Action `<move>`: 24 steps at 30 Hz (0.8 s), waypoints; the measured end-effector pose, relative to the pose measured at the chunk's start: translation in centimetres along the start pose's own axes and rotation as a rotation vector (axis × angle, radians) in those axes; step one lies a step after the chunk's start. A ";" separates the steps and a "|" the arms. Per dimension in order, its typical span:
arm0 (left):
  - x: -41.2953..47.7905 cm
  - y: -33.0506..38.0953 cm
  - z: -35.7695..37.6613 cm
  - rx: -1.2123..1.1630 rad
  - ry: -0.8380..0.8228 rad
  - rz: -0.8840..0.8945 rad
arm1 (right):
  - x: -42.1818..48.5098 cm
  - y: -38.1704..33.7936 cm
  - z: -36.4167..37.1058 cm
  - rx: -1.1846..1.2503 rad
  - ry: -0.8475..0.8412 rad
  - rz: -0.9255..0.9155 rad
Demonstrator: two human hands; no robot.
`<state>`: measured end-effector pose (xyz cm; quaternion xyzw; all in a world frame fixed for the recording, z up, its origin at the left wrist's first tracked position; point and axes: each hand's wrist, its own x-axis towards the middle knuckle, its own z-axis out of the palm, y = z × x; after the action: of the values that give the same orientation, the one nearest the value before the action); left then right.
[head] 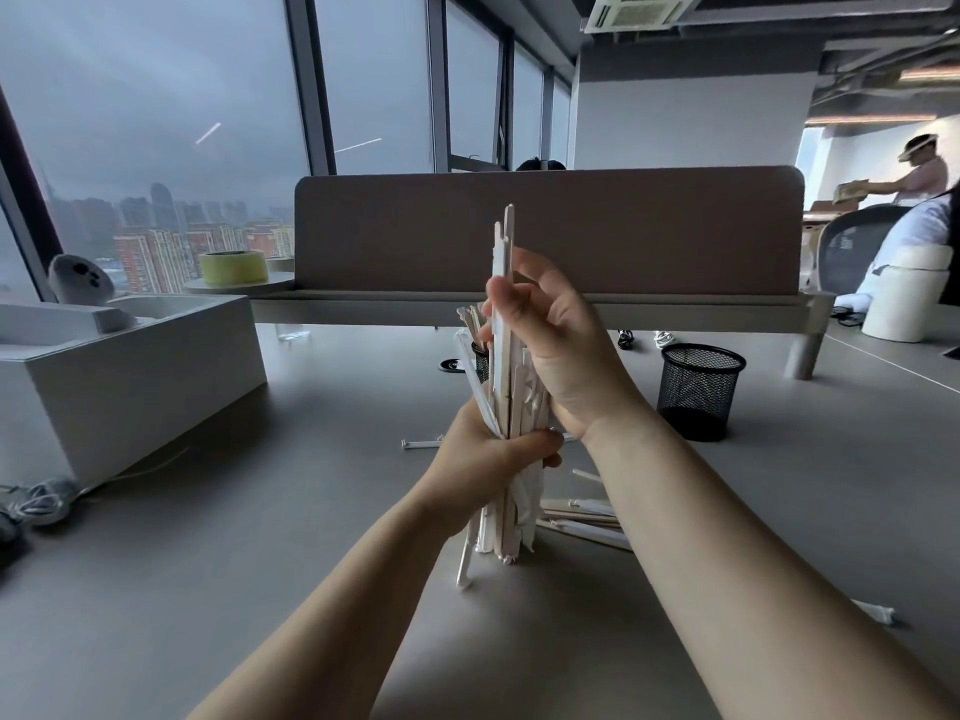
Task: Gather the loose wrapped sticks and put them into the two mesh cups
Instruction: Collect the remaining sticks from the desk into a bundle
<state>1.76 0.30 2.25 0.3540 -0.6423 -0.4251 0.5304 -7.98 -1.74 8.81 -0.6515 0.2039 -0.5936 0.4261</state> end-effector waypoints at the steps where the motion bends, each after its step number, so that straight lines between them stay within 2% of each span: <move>1: 0.0 0.0 0.1 -0.015 -0.004 0.010 | 0.1 0.2 0.0 -0.008 0.008 -0.021; 10: 0.3 -0.8 0.0 0.033 0.064 0.069 | -0.2 0.8 0.0 -0.176 -0.009 -0.044; 16: 0.0 -0.6 0.1 0.034 0.031 0.101 | -0.8 0.2 0.7 -0.264 -0.023 -0.244; 24: 0.1 -0.7 0.1 0.021 0.045 0.115 | -1.0 0.5 0.8 -0.375 0.002 -0.267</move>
<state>1.65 -0.01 1.60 0.3314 -0.6542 -0.3789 0.5645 -7.33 -1.02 7.89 -0.7399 0.2230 -0.5971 0.2151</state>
